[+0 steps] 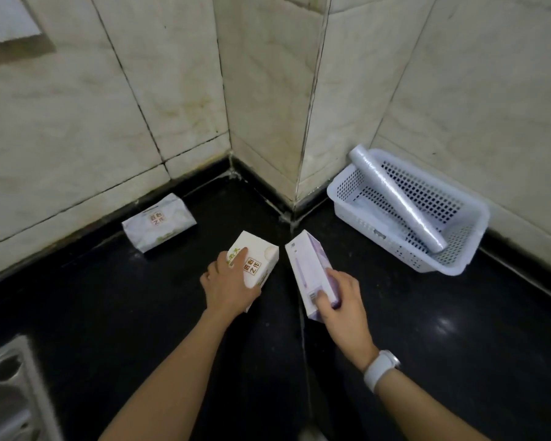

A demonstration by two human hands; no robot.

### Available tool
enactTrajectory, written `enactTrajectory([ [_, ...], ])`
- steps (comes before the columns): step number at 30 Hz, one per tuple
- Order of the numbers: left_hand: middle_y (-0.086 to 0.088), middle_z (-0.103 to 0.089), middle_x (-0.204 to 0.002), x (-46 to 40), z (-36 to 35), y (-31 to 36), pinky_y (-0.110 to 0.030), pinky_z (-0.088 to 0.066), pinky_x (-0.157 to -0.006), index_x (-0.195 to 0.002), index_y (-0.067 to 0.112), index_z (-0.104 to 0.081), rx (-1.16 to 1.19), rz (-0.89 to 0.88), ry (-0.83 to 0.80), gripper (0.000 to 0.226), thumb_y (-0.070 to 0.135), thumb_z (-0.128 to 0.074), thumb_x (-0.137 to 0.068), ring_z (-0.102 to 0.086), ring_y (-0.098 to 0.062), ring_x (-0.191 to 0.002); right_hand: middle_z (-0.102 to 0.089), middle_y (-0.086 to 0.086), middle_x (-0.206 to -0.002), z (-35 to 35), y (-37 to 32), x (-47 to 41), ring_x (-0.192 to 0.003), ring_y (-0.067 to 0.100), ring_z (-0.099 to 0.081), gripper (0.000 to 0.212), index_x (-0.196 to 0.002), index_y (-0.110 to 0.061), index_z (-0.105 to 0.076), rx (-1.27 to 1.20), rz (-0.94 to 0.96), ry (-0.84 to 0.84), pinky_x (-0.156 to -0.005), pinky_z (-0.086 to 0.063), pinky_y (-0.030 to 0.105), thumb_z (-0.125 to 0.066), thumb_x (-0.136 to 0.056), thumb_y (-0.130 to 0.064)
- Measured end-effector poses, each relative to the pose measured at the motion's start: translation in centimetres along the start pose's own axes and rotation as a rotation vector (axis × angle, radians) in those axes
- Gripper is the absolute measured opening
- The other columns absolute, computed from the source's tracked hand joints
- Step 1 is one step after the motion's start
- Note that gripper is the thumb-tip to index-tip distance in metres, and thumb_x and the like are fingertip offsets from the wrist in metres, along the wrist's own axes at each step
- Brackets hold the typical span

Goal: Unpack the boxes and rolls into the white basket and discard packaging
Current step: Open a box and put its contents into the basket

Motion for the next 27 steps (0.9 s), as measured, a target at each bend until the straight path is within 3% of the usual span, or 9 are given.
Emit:
enactTrajectory([
  [5, -0.009, -0.001, -0.157, -0.4, 1.0, 1.2, -0.055, -0.002, -0.115, -0.146, 0.028, -0.012, 0.07, -0.1, 0.013, 0.08, 0.048, -0.056, -0.082, 0.002, -0.03, -0.144, -0.042, -0.002, -0.119, 1.4, -1.1, -0.9, -0.101, 0.005, -0.046, 0.037, -0.114, -0.018, -0.048, -0.06, -0.027, 0.125, -0.089, -0.04, 0.025, -0.064, -0.082, -0.023],
  [8, -0.003, -0.004, -0.157, 1.7, 3.1, 4.0, -0.047, -0.004, -0.118, -0.145, 0.028, -0.015, 0.295, -0.28, 0.085, 0.079, 0.041, -0.061, -0.082, 0.002, -0.023, -0.145, -0.042, -0.001, -0.118, 2.8, -1.5, -0.6, -0.106, 0.011, -0.046, 0.043, -0.117, -0.018, -0.047, -0.12, -0.046, 0.219, -0.092, -0.038, 0.024, -0.067, -0.08, -0.02],
  [10, 0.001, -0.006, -0.157, 3.2, 3.8, 5.4, -0.042, -0.008, -0.118, -0.144, 0.032, -0.016, 0.43, -0.372, 0.036, 0.078, 0.038, -0.063, -0.082, 0.0, -0.018, -0.145, -0.044, -0.001, -0.118, 4.0, -1.4, -0.3, -0.107, 0.014, -0.048, 0.044, -0.119, -0.018, -0.047, -0.174, -0.06, 0.29, -0.094, -0.039, 0.027, -0.067, -0.08, -0.018],
  [13, 0.008, -0.007, -0.155, 4.5, 3.0, 6.7, -0.038, -0.018, -0.116, -0.143, 0.038, -0.016, 0.581, -0.385, -0.124, 0.08, 0.034, -0.066, -0.081, -0.008, -0.01, -0.142, -0.053, 0.0, -0.114, 6.0, -1.3, 0.4, -0.1, 0.014, -0.054, 0.034, -0.112, -0.021, -0.053, -0.291, -0.074, 0.338, -0.088, -0.045, 0.027, -0.065, -0.081, -0.018],
  [16, 0.01, -0.025, -0.148, 5.3, 1.7, 6.9, -0.032, -0.035, -0.105, -0.142, 0.035, -0.021, 0.888, -0.202, -0.272, 0.075, 0.028, -0.066, -0.083, -0.031, -0.005, -0.129, -0.059, -0.002, -0.1, 8.2, -1.1, 1.3, -0.089, 0.006, -0.056, 0.015, -0.098, -0.022, -0.059, -0.442, -0.075, 0.385, -0.074, -0.048, 0.013, -0.06, -0.084, -0.016],
  [19, 0.002, -0.052, -0.134, 6.7, 0.2, 7.7, -0.033, -0.049, -0.095, -0.137, 0.023, -0.038, 1.155, -0.097, -0.478, 0.053, 0.024, -0.058, -0.088, -0.058, -0.012, -0.111, -0.061, -0.002, -0.096, 9.5, 0.9, 2.1, -0.092, 0.013, -0.057, 0.009, -0.092, -0.025, -0.061, -0.606, -0.134, 0.431, -0.089, -0.048, 0.029, -0.055, -0.088, -0.02],
  [22, 0.005, -0.062, -0.121, 7.4, 1.6, 8.4, -0.03, -0.052, -0.091, -0.124, 0.022, -0.053, 1.127, -0.176, -0.375, 0.04, 0.021, -0.062, -0.086, -0.062, -0.009, -0.105, -0.061, 0.003, -0.111, 9.5, 2.8, 2.7, -0.106, 0.02, -0.055, 0.015, -0.1, -0.022, -0.061, -0.613, -0.22, 0.397, -0.1, -0.043, 0.041, -0.05, -0.091, -0.023],
  [25, 0.013, -0.057, -0.118, 8.1, 3.3, 9.0, -0.014, -0.052, -0.08, -0.125, 0.028, -0.05, 0.993, -0.292, -0.232, 0.054, 0.015, -0.072, -0.077, -0.057, 0.0, -0.104, -0.056, 0.012, -0.126, 8.8, 3.5, 2.9, -0.11, 0.017, -0.05, 0.026, -0.117, -0.009, -0.056, -0.423, -0.273, 0.286, -0.097, -0.038, 0.03, -0.047, -0.092, -0.011],
  [27, 0.017, -0.052, -0.122, 8.9, 3.9, 10.0, -0.013, -0.05, -0.083, -0.129, 0.034, -0.044, 0.805, -0.42, -0.188, 0.064, 0.02, -0.074, -0.075, -0.055, -0.002, -0.106, -0.055, 0.012, -0.128, 8.1, 2.9, 3.0, -0.111, 0.016, -0.05, 0.032, -0.122, -0.01, -0.052, -0.287, -0.234, 0.198, -0.097, -0.038, 0.028, -0.049, -0.09, -0.007],
])
Point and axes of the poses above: each hand's wrist, its own x-axis away from the middle knuckle, its own z-axis out of the back of the hand, y = z × x, the point moved 9 cm from there along -x, towards the middle knuckle
